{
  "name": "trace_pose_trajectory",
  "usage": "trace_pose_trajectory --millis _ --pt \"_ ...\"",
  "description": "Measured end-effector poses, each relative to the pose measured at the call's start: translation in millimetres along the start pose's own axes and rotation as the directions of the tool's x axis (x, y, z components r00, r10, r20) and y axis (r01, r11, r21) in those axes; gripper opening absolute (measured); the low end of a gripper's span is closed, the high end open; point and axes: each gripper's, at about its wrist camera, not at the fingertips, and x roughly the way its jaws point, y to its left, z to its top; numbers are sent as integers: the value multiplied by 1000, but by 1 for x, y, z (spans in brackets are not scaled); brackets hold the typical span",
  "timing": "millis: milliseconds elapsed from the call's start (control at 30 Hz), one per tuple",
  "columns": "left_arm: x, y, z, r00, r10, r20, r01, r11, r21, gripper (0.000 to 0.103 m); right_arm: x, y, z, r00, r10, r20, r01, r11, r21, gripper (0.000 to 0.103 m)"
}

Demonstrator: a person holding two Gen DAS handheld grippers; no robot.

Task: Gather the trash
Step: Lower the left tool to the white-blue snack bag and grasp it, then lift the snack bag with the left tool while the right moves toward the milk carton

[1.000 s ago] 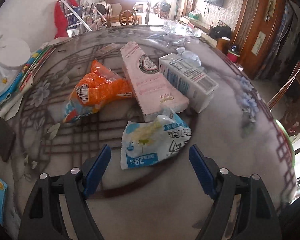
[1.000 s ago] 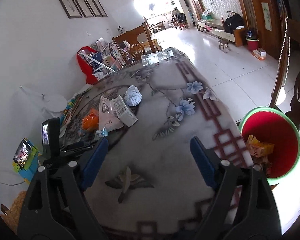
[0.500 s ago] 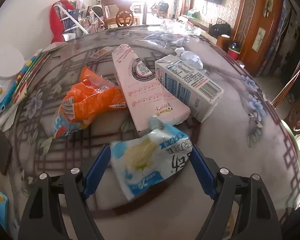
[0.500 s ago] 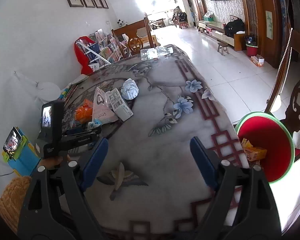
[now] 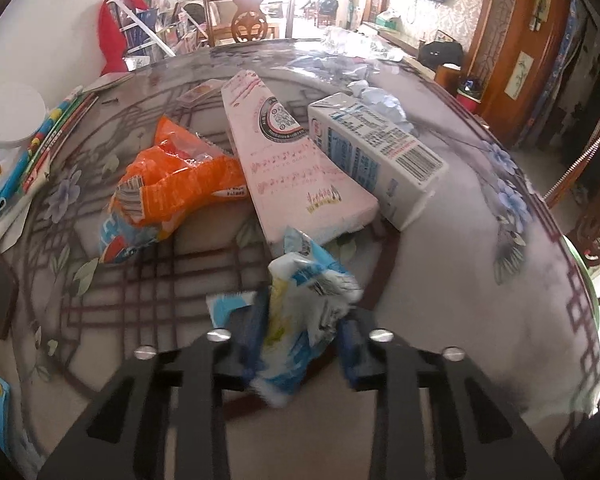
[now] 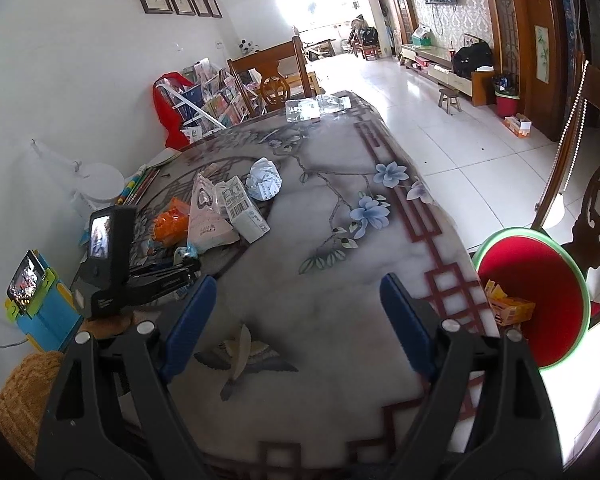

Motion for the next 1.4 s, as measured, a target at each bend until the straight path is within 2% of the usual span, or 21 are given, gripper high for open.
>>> trace_pose_trajectory --millis 133,267,300,400,600,667,700,733,800,967,1133,1300,1400 --pt "-13 4 -14 1000 -25 -5 25 1000 -19 17 0 0 0 1000 -1 0 1 1000 0 82" --pt "-21 12 -30 999 -36 -31 34 998 -46 17 0 2 0 1000 -8 0 8 1000 -5 82" --pt "-22 14 -33 999 -42 -35 40 998 -54 19 0 2 0 1000 -10 -1 10 1000 -7 82" --pt "-28 22 -39 997 -68 -33 65 994 -88 35 0 2 0 1000 -12 -1 12 1000 -8 82" --pt "-34 23 -50 997 -76 -21 73 992 -103 48 0 3 -1 1000 -12 -2 12 1000 -12 82" --pt "-33 21 -54 998 -65 -27 62 993 -97 46 0 2 -1 1000 -13 -2 13 1000 -12 82" --pt "-34 21 -55 998 -62 -24 59 994 -97 33 0 3 -1 1000 -13 -2 13 1000 -12 82" --pt "-35 21 -56 998 -61 -21 59 994 -96 25 0 2 -1 1000 -14 -2 14 1000 -12 82" --pt "-44 22 -59 997 -81 3 81 989 -127 21 0 3 -1 1000 -16 -3 16 1000 -13 82" --pt "-61 33 -67 993 -96 72 108 975 -195 20 6 3 -1 999 -38 -37 37 999 -20 82" --pt "-67 49 -66 991 -85 103 106 968 -227 20 24 11 6 996 -41 -80 37 998 -44 82" --pt "-68 62 -68 987 -103 121 132 954 -268 20 54 32 12 992 -77 -100 63 989 -135 82" --pt "-72 67 -67 983 -123 139 158 945 -285 21 77 38 10 985 -71 -159 48 989 -140 82"
